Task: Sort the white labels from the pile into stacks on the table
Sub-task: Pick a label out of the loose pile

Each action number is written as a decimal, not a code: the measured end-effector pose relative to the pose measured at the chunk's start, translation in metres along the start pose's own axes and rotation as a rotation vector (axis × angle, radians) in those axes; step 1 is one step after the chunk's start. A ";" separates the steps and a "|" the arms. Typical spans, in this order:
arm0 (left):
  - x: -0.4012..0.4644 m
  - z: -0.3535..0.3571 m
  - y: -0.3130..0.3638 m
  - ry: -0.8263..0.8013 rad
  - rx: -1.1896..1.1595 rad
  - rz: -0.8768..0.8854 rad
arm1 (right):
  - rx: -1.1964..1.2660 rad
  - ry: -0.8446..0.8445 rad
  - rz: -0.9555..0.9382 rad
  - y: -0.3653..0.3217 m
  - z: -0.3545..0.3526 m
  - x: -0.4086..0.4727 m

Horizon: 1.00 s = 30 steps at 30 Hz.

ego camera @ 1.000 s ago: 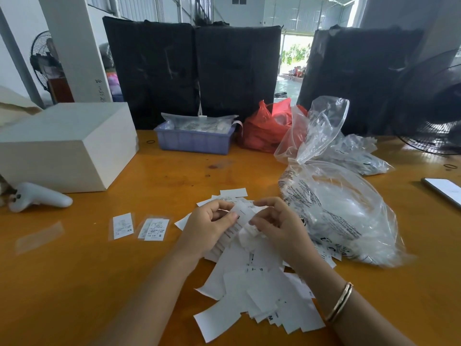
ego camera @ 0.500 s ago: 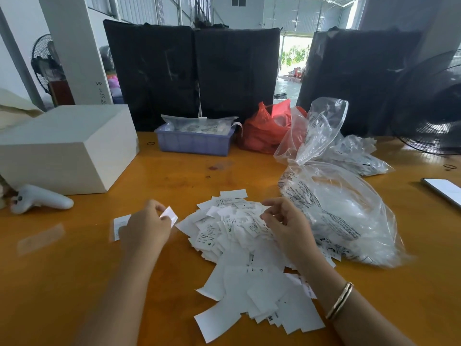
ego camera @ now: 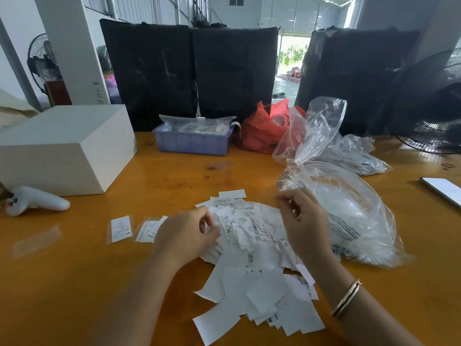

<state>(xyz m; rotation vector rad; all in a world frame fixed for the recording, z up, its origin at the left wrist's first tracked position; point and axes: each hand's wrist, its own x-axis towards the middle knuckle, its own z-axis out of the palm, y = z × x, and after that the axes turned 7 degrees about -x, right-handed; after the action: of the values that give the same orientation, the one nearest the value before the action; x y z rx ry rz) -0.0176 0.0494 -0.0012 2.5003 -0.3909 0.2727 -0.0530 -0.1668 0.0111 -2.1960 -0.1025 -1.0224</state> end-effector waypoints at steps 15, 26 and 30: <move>0.003 0.012 -0.004 -0.081 -0.115 -0.141 | -0.870 -0.454 0.385 0.049 -0.044 0.019; 0.004 0.017 0.000 0.027 -0.189 -0.165 | -0.733 -0.247 0.359 0.059 -0.040 0.019; 0.005 0.015 0.002 0.073 -0.274 -0.184 | -0.715 -0.128 0.302 0.060 -0.037 0.017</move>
<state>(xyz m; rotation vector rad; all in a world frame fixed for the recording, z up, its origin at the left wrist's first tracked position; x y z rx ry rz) -0.0118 0.0378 -0.0108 2.2320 -0.1544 0.2192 -0.0447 -0.2388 0.0054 -2.7926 0.6080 -0.8179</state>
